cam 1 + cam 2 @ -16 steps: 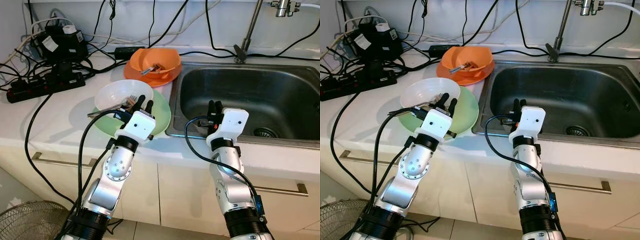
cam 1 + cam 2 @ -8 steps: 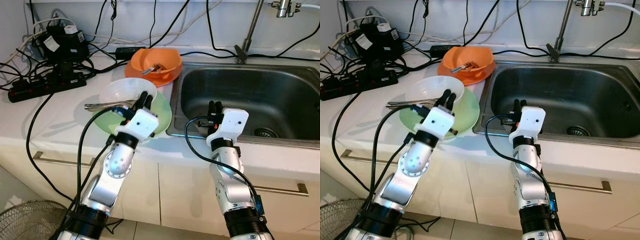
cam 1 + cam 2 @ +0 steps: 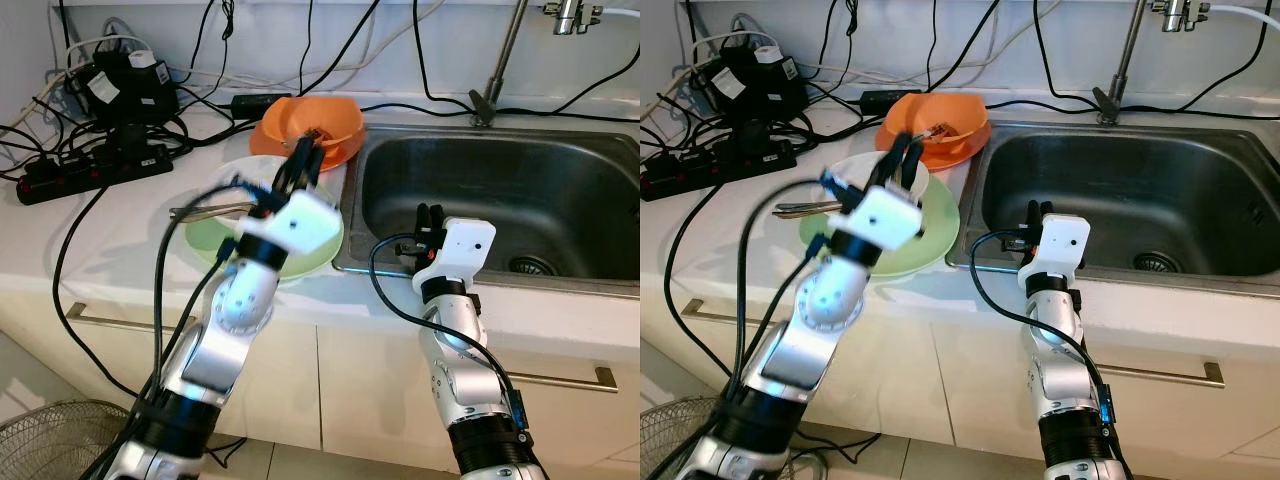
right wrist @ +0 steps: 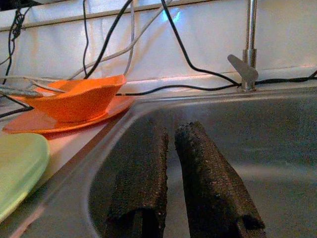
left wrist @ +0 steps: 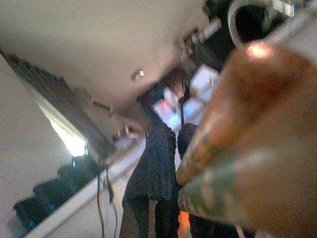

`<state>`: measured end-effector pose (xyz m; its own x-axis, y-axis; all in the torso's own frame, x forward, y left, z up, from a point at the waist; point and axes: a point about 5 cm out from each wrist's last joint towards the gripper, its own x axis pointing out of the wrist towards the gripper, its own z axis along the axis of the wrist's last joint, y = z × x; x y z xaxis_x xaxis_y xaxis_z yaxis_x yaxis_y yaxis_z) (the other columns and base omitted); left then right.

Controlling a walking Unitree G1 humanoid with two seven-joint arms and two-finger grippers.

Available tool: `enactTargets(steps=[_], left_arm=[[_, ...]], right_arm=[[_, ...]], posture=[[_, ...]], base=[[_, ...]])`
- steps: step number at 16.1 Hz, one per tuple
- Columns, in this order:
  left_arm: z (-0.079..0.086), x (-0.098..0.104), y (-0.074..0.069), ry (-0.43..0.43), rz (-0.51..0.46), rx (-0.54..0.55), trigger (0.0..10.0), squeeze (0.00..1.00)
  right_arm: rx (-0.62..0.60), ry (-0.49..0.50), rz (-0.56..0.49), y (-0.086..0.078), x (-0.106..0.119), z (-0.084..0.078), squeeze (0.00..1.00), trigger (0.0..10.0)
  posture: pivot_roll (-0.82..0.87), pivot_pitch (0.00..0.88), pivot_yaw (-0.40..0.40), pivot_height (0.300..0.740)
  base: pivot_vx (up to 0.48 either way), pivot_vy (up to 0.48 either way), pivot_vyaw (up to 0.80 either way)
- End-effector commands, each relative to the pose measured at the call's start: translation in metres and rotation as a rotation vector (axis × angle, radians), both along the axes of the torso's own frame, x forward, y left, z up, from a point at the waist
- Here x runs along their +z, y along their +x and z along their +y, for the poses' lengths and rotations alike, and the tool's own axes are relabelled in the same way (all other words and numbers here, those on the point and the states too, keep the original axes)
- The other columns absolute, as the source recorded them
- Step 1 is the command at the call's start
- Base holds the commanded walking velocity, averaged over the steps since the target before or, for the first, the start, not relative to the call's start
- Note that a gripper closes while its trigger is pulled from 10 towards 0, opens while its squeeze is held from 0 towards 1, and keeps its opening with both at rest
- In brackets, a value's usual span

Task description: Kitchen organization

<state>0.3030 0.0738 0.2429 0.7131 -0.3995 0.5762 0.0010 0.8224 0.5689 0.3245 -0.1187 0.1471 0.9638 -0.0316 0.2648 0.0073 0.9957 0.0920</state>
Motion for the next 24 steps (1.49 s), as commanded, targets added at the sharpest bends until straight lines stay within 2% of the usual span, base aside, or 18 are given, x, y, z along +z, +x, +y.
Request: enactTargets(steps=[1,2,3,4,5,7,8,11,17,19,20,24], left_arm=[[-0.008,0.013,-0.004,-0.035,-0.019,-0.074,10.0,0.0],[-0.012,0.015,-0.004,-0.087,0.015,-0.123,10.0,0.0],[-0.015,0.016,-0.002,-0.225,0.095,-0.183,10.0,0.0],[-0.017,0.014,0.001,-0.348,0.172,-0.23,10.0,0.0],[-0.017,0.012,0.004,-0.424,0.221,-0.255,10.0,0.0],[-0.015,0.009,0.009,-0.496,0.281,-0.28,10.0,0.0],[-0.014,0.008,0.01,-0.508,0.295,-0.287,10.0,0.0],[-0.007,0.002,0.014,-0.558,0.361,-0.304,10.0,0.0],[-0.007,0.002,0.013,-0.636,0.415,-0.365,10.0,0.0],[-0.009,0.002,0.012,-0.628,0.423,-0.384,10.0,0.0],[-0.014,0.0,0.01,-0.593,0.433,-0.416,10.0,0.0],[-0.023,-0.003,0.003,-0.587,0.486,-0.511,10.0,0.0]], right_arm=[[0.003,-0.005,-0.037,0.002,0.007,0.002,0.0,10.0],[0.006,-0.007,-0.046,0.002,0.008,0.002,0.0,10.0],[0.003,-0.004,-0.059,0.001,0.009,0.002,1.0,10.0],[0.002,-0.017,-0.066,0.001,0.01,0.001,1.0,10.0],[-0.002,-0.05,-0.071,0.0,0.01,0.001,1.0,10.0],[-0.013,-0.092,-0.084,0.0,0.011,0.0,1.0,10.0],[-0.017,-0.109,-0.091,0.0,0.011,-0.001,1.0,10.0],[-0.014,-0.25,-0.144,0.0,0.015,0.002,1.0,10.0],[0.003,-0.352,-0.162,-0.003,0.012,0.009,1.0,10.0],[-0.004,-0.375,-0.161,-0.002,0.012,0.01,0.98,10.0],[-0.004,-0.407,-0.158,-0.002,0.01,0.01,0.0,10.0],[0.006,-0.49,-0.187,-0.004,0.01,0.014,0.0,10.0]], posture=[[0.07,0.038,0.06,0.74],[0.07,0.036,0.063,0.74],[0.07,0.035,0.064,0.74],[0.06,0.035,0.065,0.74],[0.06,0.033,0.065,0.74],[0.06,0.033,0.067,0.74],[0.06,0.032,0.068,0.74],[0.06,0.032,0.069,0.74],[0.05,0.024,0.077,0.74],[0.05,0.022,0.079,0.74],[0.05,0.015,0.081,0.74],[0.04,0.003,0.087,0.74]], base=[[0.0,0.0,0.0],[0.0,0.0,0.0],[0.0,0.0,0.0],[0.0,0.0,0.0],[0.0,0.0,0.0],[0.0,0.0,0.0],[0.0,0.0,0.0],[0.0,0.0,0.0],[0.0,0.0,0.0],[0.0,0.0,0.0],[0.0,0.0,0.0],[0.0,0.0,0.0]])
